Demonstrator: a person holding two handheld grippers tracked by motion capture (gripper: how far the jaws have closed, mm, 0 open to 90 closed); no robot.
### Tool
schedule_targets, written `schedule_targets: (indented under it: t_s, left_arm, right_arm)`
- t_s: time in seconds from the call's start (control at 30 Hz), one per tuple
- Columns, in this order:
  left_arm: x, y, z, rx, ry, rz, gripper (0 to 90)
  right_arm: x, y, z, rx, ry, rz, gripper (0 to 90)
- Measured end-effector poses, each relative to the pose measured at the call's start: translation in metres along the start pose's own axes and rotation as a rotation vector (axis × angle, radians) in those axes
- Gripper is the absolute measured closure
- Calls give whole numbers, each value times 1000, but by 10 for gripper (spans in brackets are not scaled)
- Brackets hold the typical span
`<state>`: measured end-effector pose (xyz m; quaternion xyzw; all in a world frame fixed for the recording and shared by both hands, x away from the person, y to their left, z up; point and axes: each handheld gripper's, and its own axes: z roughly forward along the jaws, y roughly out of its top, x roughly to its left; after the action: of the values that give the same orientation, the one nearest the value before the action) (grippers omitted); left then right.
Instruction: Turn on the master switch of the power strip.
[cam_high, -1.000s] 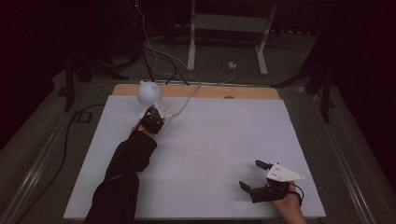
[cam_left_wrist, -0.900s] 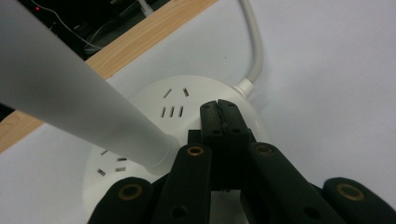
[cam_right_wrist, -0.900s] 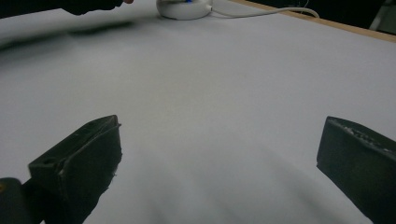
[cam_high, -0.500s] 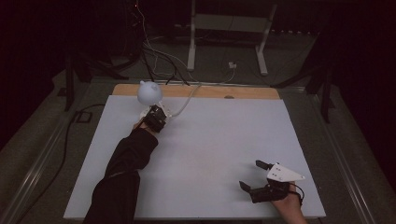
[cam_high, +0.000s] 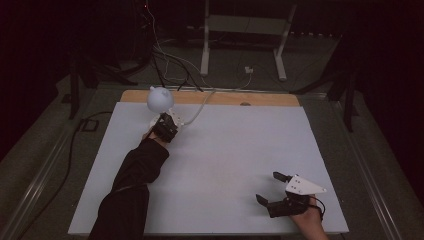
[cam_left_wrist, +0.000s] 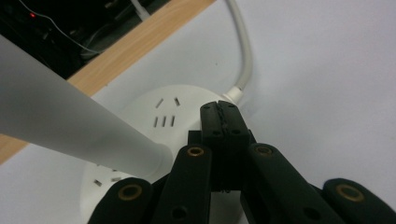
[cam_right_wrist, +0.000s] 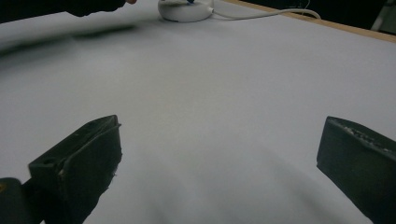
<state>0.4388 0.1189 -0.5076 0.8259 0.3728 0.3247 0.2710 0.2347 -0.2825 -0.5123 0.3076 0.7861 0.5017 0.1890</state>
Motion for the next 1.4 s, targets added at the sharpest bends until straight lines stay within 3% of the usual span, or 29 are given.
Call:
schedule_targets:
  t_s: [0.27,0.53,0.77,0.87,0.93,0.97,1.0,1.03,1.1,1.17,1.2,1.23,1.27,1.33,1.37,1.4]
  left_arm:
    - [6,5,-9,-26,-7,-53,900]
    - [5,8,-23,-40,-65,-124,900]
    - [5,11,-33,-45,-90,-150,847]
    - [4,12,-37,-45,-102,-159,778]
    - [3,13,-39,-43,-121,-164,676]
    - [2,13,-39,-42,-120,-169,676]
    - [3,13,-40,-40,-132,-177,603]
    - [3,13,-41,-37,-142,-182,603]
    - [3,13,-42,-33,-159,-184,487]
    - [3,13,-44,-35,-168,-196,444]
    - [3,13,-45,-33,-178,-199,363]
    - [3,12,-46,-36,-175,-207,363]
    - [4,11,-48,-35,-218,-211,228]
    - [3,11,-48,-28,-233,-213,183]
    - [2,10,-49,-13,-272,-210,91]
    - [2,10,-49,-13,-272,-210,64]
  right_arm:
    - [-1,0,-1,-2,-3,1,0]
    - [0,1,-1,-6,-3,-2,0]
    - [0,1,-1,-8,-4,-3,0]
    - [0,1,-1,-8,-4,-3,0]
    - [0,1,-1,-7,-3,-3,0]
    - [0,1,-1,-7,-3,-3,0]
    - [0,1,-1,-8,-3,-3,0]
    - [0,1,-1,-8,-3,-3,0]
    - [0,1,-1,-8,-3,-3,0]
    - [0,1,-1,-7,-3,-3,0]
    - [0,1,-1,-6,-2,-2,0]
    - [0,1,-1,-6,-2,-2,0]
    - [0,1,-1,-7,-3,-2,0]
    - [0,1,-1,-7,-3,-2,0]
    - [0,1,-1,-6,-3,-2,0]
    - [0,1,-1,-6,-3,-2,0]
